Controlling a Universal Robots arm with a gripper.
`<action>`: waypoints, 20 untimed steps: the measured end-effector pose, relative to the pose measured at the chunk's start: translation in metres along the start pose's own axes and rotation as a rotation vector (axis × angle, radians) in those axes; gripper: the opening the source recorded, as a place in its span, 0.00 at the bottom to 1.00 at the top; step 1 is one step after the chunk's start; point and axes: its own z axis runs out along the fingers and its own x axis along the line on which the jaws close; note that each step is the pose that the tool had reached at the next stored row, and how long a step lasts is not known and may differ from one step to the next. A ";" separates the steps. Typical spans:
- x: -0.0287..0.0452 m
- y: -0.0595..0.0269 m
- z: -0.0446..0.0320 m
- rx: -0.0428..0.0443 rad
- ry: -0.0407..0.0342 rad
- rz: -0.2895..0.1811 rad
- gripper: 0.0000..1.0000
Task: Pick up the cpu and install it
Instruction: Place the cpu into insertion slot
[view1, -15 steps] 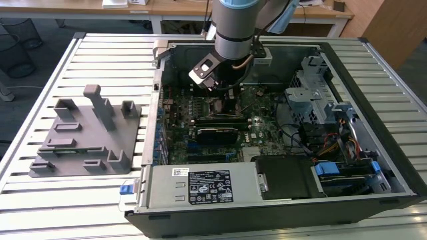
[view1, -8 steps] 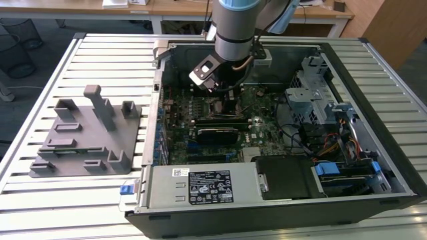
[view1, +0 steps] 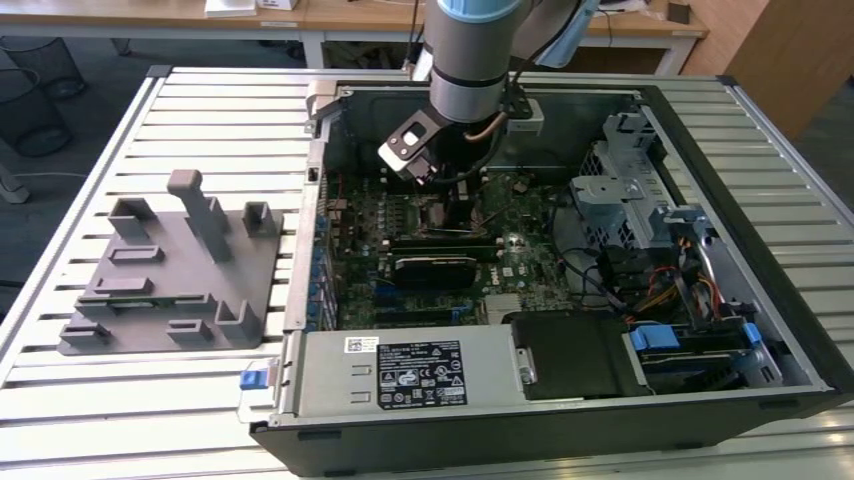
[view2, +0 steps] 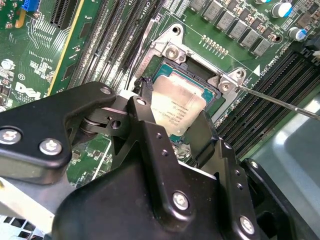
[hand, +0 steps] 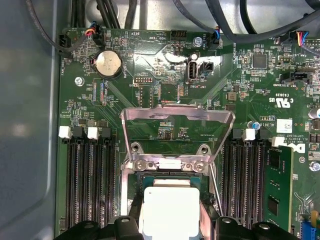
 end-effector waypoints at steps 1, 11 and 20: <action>0.0000 0.0000 0.0000 0.0000 0.0000 0.000 0.53; 0.0001 0.0001 0.0008 -0.0004 0.0002 -0.004 0.53; 0.0000 0.0000 -0.0011 -0.0001 0.0001 -0.004 0.60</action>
